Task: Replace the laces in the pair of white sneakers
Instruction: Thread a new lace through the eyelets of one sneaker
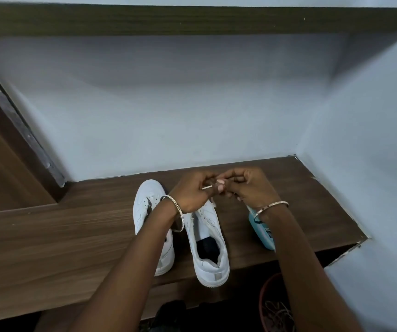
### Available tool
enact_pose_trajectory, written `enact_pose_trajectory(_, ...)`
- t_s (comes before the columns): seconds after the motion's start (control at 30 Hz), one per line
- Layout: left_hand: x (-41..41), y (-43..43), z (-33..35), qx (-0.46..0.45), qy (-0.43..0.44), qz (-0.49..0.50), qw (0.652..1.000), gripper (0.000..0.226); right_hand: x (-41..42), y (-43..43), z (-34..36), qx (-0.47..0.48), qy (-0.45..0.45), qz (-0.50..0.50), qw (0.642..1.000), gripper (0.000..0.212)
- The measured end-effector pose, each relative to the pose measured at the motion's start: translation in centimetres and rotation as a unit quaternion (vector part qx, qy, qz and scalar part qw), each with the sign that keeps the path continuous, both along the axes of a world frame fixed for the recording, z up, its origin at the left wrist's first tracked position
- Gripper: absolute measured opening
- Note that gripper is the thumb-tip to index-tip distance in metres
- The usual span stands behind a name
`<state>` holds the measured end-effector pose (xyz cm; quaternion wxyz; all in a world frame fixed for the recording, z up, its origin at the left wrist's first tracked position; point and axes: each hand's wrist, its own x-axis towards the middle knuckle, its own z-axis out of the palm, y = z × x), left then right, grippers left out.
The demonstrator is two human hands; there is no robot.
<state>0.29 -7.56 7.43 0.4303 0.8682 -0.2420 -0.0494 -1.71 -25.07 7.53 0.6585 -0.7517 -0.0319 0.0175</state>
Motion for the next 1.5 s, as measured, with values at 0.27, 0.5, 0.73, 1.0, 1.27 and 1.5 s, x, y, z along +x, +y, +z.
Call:
enact_pose_trajectory(0.27,1.1,4.3,-1.2,-0.03,-0.02,0.22,0.975,0.024,-0.7,-2.7,0.1,-0.027,0.029,-0.011,0.999,0.014)
enact_pose_trajectory(0.5,2.6,8.9,-2.3,-0.116,0.062,0.447,0.885,0.031,-1.8,-8.1,0.0,-0.044,0.057,-0.066,0.995,0.014)
enact_pose_trajectory(0.73,3.4,11.3,-3.7,-0.107,0.066,0.539,0.833,0.027,-2.8,-10.6,0.3,-0.064,0.027,-0.134,0.989,0.011)
enact_pose_trajectory(1.0,2.2,10.7,-2.4,0.058,0.046,0.443,0.893,0.031,-3.0,-8.2,1.1,-0.054,0.011,-0.135,0.989,0.013)
enact_pose_trajectory(1.27,-2.2,1.5,2.6,-0.081,0.04,0.05,0.995,0.035,-1.9,-0.1,1.7,0.024,-0.002,-0.011,1.0,0.018)
enact_pose_trajectory(1.5,-2.5,2.2,0.1,-0.124,0.04,0.085,0.988,0.018,-1.8,0.2,1.0,0.093,0.027,-0.013,0.995,0.017)
